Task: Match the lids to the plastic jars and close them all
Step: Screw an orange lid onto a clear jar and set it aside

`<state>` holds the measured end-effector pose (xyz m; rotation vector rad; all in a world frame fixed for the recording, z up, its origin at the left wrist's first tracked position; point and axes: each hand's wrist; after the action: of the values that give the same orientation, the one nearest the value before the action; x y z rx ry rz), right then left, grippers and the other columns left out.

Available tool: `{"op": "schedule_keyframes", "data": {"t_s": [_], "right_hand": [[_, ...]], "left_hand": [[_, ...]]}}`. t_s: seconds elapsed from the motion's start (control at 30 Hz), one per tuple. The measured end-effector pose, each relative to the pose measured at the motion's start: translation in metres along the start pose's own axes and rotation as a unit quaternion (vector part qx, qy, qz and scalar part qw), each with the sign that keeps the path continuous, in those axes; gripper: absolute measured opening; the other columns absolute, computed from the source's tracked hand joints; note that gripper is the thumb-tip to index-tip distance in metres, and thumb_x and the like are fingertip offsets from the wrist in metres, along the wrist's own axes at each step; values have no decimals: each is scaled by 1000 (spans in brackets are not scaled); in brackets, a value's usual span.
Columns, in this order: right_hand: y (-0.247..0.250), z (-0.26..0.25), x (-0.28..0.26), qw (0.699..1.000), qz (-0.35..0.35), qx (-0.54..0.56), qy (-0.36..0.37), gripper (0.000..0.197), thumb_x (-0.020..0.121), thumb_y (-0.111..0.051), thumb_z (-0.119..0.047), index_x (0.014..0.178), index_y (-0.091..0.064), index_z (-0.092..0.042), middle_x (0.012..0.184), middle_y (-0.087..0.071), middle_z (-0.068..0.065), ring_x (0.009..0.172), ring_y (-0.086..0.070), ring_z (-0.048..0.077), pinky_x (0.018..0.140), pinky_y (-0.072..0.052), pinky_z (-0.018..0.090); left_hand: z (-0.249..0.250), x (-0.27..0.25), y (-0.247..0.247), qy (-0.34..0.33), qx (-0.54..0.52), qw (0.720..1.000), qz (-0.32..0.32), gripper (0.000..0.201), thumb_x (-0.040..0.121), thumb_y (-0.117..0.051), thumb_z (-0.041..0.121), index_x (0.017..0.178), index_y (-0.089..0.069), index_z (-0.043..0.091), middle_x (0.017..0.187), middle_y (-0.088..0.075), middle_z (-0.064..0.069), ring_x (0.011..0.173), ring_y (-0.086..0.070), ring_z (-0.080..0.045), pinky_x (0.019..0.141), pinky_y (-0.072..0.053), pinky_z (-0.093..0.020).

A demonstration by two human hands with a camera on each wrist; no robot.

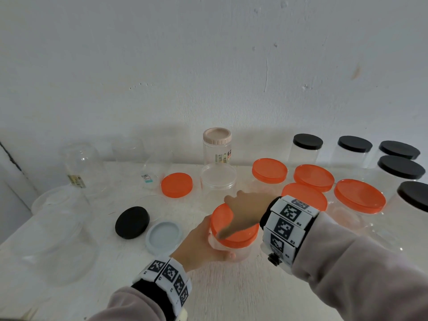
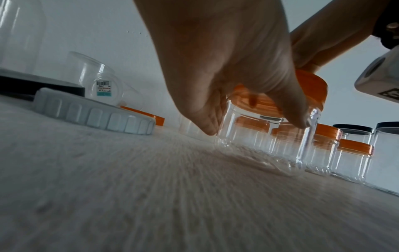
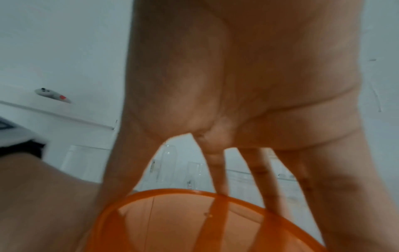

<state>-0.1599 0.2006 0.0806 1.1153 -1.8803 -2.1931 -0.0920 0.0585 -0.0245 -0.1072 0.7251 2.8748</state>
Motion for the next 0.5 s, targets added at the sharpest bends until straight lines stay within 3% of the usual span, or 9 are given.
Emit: {"op": "schedule_keyframes", "data": {"t_s": [0.07, 0.13, 0.17, 0.23, 0.3, 0.43, 0.5], "right_hand": [[4, 0, 0, 1000, -14, -6, 5, 107, 64, -66, -78, 148, -20, -30, 142, -36, 4, 123, -47, 29, 83, -43, 41], [9, -1, -2, 999, -31, -11, 36, 110, 64, -76, -65, 149, -10, -42, 146, -30, 0, 130, -40, 30, 93, -42, 48], [11, -2, -3, 998, -35, -14, 52, 110, 65, -79, -58, 148, -9, -47, 146, -28, -2, 131, -36, 30, 94, -41, 49], [11, -3, -2, 997, -39, -21, 70, 102, 68, -80, -51, 146, -15, -51, 143, -29, -5, 129, -34, 28, 87, -39, 44], [8, -2, 0, 997, -34, -21, 67, 95, 69, -77, -55, 145, -20, -50, 140, -30, -5, 127, -37, 28, 83, -38, 42], [1, -1, 3, 1000, -16, -8, 24, 95, 69, -64, -75, 147, -22, -41, 142, -33, 1, 124, -45, 30, 80, -38, 40], [-1, 0, 3, 1000, -2, 4, 2, 97, 69, -58, -80, 147, -26, -31, 141, -37, 4, 122, -48, 29, 78, -38, 38]], "left_hand": [[-1, 0, 0, 0, -10, 1000, 0, 79, 64, -88, 32, 118, -34, 50, 118, -51, 30, 106, -46, 24, 78, -40, -2], [-1, 0, -1, 7, -15, 1000, 5, 86, 63, -89, 32, 127, -33, 44, 125, -52, 23, 116, -48, 11, 86, -39, -8], [0, 0, -1, 9, -12, 1000, 6, 89, 63, -89, 32, 130, -32, 42, 128, -51, 21, 119, -48, 6, 90, -39, -12], [1, 0, -1, 5, -9, 1000, 2, 84, 63, -89, 31, 123, -33, 47, 126, -51, 23, 114, -48, 12, 88, -40, -10], [1, 0, -1, -3, -9, 1000, -4, 79, 64, -88, 29, 118, -34, 50, 122, -51, 27, 107, -46, 22, 81, -40, -3], [1, 0, -1, 1, 0, 1000, 3, 82, 65, -88, 33, 121, -31, 47, 125, -51, 23, 109, -47, 14, 87, -37, -7], [-1, 0, -1, 0, -12, 1000, 2, 78, 64, -88, 34, 117, -33, 51, 121, -51, 28, 105, -46, 21, 79, -39, -5]]}}
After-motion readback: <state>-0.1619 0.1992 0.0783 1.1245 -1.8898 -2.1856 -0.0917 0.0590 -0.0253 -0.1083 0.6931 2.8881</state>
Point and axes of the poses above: each hand's wrist, its own x-axis towards the middle knuckle, its own y-axis out of the back of the hand, z = x × y
